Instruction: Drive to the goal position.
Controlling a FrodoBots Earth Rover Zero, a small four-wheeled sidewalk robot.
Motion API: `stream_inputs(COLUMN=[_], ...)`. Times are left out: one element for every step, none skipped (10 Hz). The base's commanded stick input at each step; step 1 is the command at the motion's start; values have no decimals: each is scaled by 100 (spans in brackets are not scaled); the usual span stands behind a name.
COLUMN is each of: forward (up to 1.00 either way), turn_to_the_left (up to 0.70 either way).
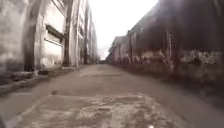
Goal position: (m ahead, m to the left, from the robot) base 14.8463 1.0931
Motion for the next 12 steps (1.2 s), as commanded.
stream_inputs(forward=[70,70,70,70,70,70,70,70,70,70,70,70], turn_to_the_left=[1,6,1,2,1,7,21,0,0,3,12,2])
